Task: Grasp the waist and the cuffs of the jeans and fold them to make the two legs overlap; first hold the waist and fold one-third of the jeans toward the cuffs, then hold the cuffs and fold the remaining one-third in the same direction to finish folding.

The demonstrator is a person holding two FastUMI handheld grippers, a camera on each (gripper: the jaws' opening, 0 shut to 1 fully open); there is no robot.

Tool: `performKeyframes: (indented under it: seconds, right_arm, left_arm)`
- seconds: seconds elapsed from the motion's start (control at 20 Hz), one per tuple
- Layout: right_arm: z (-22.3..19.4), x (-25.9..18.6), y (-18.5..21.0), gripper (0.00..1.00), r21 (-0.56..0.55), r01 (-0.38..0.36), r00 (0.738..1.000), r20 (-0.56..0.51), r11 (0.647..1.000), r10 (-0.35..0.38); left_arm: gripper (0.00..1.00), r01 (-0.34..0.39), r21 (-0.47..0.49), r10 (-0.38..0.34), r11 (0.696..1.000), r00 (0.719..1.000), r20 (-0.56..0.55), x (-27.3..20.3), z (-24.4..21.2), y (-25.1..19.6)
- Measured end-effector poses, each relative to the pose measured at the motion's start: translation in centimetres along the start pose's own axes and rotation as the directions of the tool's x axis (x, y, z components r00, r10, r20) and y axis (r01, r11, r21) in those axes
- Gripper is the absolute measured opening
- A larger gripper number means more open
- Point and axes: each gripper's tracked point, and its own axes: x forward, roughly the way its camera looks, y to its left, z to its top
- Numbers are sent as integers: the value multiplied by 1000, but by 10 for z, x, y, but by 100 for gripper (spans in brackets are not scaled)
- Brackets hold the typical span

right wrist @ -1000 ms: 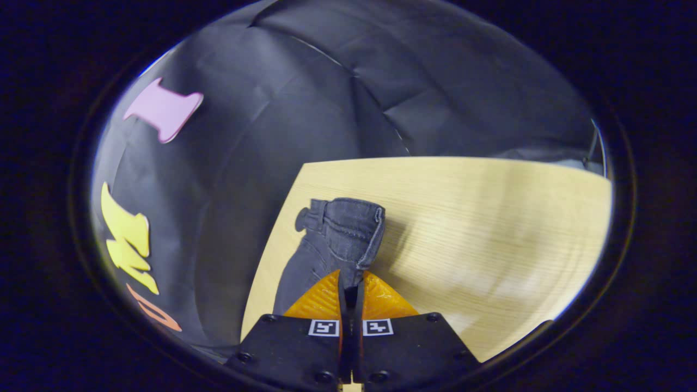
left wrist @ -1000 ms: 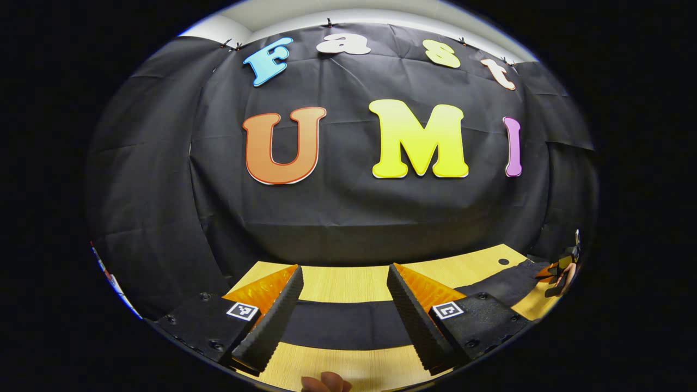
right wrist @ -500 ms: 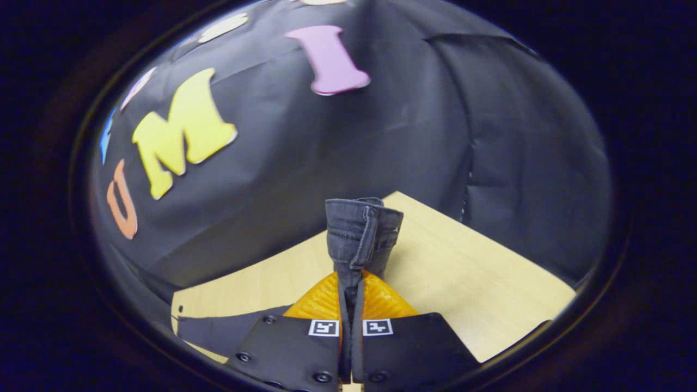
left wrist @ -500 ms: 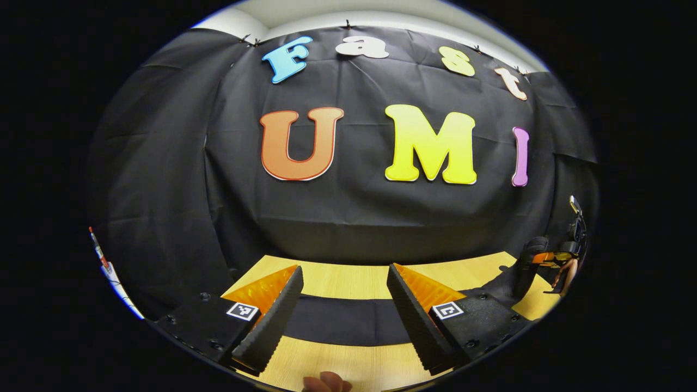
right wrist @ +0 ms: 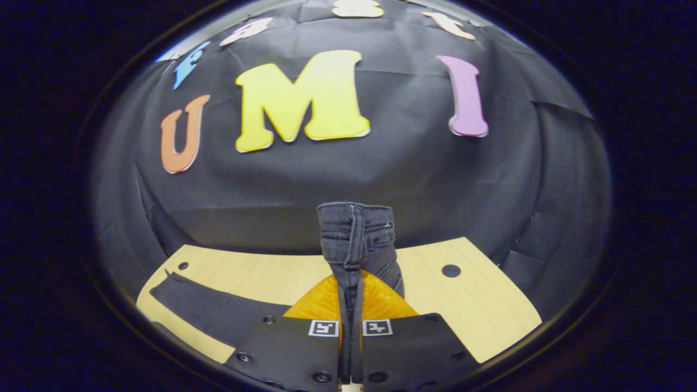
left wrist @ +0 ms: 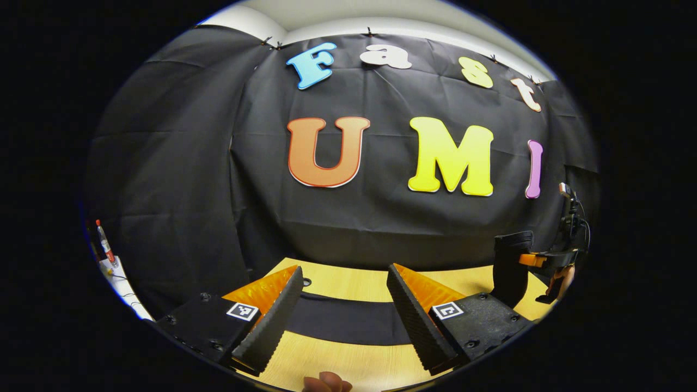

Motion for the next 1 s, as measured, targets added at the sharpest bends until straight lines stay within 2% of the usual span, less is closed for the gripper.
performKeyframes:
  seconds: [0.25,0.65,0.8,1.0]
  right_arm:
    - [-23,6,66,1,-96,-88,995,-45,992,84]
    - [-105,6,157,1,-217,-212,967,-184,953,173]
    - [-145,7,180,1,-306,-223,960,-234,926,154]
    - [-203,6,180,0,-391,-235,940,-325,890,106]
  left_arm:
    - [100,-59,-17,59,998,998,-18,-11,-3,33]
    - [100,-121,-21,120,992,992,-41,-31,-7,73]
    - [100,-138,-34,136,990,989,-51,-35,-9,82]
    - [100,-148,-33,146,988,987,-64,-40,-14,90]
